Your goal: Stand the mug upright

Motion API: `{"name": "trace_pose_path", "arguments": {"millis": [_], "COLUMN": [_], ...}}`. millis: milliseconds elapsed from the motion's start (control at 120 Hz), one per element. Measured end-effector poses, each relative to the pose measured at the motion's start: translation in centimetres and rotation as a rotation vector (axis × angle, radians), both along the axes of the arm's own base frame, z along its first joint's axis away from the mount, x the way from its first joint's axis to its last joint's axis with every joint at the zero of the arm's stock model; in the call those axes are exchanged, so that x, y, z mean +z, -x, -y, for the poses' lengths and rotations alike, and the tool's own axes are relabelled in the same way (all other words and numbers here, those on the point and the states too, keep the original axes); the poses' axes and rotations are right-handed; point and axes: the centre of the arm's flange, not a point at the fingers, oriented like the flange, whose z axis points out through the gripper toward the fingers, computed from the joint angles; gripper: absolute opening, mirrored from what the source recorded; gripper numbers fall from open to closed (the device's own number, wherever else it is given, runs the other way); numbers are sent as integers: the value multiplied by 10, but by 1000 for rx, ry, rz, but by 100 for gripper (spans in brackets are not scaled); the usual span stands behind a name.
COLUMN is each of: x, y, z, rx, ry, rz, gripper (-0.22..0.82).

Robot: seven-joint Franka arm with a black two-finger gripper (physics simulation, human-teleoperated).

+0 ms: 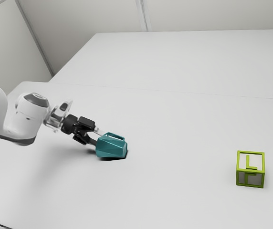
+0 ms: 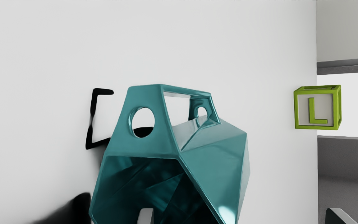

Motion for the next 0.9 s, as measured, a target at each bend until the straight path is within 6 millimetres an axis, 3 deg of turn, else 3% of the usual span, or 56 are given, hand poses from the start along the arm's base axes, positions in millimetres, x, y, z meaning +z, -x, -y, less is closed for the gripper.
{"name": "trace_pose_path", "arguments": {"millis": [175, 458, 683, 900], "x": [-13, -18, -13, -10], "y": [-1, 0, -1, -2], "z": [4, 8, 10, 12], "rx": [10, -18, -48, -71], "ry": [61, 103, 112, 115], "rz": [26, 80, 126, 174], "gripper": [53, 17, -4, -13]}}
